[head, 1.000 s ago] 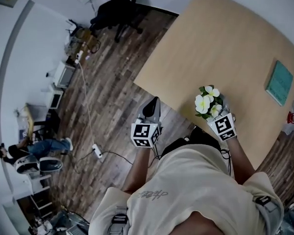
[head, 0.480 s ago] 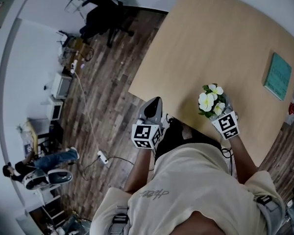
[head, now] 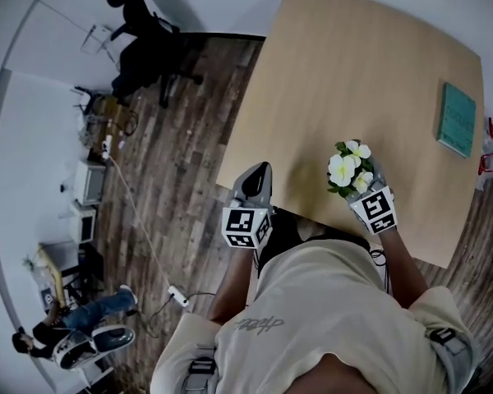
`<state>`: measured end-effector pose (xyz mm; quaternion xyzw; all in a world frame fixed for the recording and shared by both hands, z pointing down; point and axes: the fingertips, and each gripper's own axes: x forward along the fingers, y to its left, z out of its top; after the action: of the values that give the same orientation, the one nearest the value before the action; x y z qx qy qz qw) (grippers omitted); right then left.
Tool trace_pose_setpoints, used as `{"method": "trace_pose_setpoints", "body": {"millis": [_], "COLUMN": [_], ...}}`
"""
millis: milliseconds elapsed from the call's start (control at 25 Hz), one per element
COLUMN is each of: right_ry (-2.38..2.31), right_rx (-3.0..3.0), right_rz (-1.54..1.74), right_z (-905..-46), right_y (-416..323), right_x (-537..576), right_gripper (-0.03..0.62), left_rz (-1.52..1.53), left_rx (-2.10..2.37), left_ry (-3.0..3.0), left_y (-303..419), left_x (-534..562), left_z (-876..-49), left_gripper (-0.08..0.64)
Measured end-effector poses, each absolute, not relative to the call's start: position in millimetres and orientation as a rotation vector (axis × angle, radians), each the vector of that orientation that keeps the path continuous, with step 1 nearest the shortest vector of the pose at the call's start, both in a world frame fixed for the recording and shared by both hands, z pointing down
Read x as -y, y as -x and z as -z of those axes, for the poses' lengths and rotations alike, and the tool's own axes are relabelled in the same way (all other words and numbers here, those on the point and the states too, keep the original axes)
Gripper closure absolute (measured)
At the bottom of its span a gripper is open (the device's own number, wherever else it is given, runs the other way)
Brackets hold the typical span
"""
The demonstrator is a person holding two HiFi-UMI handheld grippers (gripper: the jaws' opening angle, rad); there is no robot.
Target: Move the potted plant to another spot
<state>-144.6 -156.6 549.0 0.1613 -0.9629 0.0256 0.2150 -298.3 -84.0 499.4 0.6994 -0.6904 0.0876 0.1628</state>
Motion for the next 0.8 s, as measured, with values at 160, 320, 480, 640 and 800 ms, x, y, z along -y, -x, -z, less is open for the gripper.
{"method": "trace_pose_setpoints", "body": {"millis": [160, 320, 480, 640, 800], "right_ry": [-0.520, -0.599, -0.655, -0.705, -0.766], "right_rx": [2.653, 2.618, 2.589, 2.578, 2.562], "right_rz": [-0.070, -0.076, -0.086, -0.078, -0.090], "right_z": [-538.5, -537.8, -534.9, -523.2, -518.8], "right_y": [170.5, 192.9, 216.4, 239.9, 254.9], "right_x": [150.2, 146.4, 142.2, 135.5, 133.1], "right_gripper": [0.241, 0.242, 0.242, 0.241, 0.242], "left_rz": [-0.253, -0.247, -0.233, -0.227, -0.238], "left_rx": [1.938, 1.893, 1.855, 1.804, 1.738], "left_ry": [-2.036, -2.064, -2.101, -2.141, -2.186], "left_y": [336.1, 373.6, 401.3, 420.4, 430.9], "left_x": [86.3, 89.1, 93.7, 94.9, 97.3], "left_z": [-500.8, -507.9, -508.8, -507.6, -508.5], "left_gripper": [0.545, 0.545, 0.545, 0.545, 0.545]}}
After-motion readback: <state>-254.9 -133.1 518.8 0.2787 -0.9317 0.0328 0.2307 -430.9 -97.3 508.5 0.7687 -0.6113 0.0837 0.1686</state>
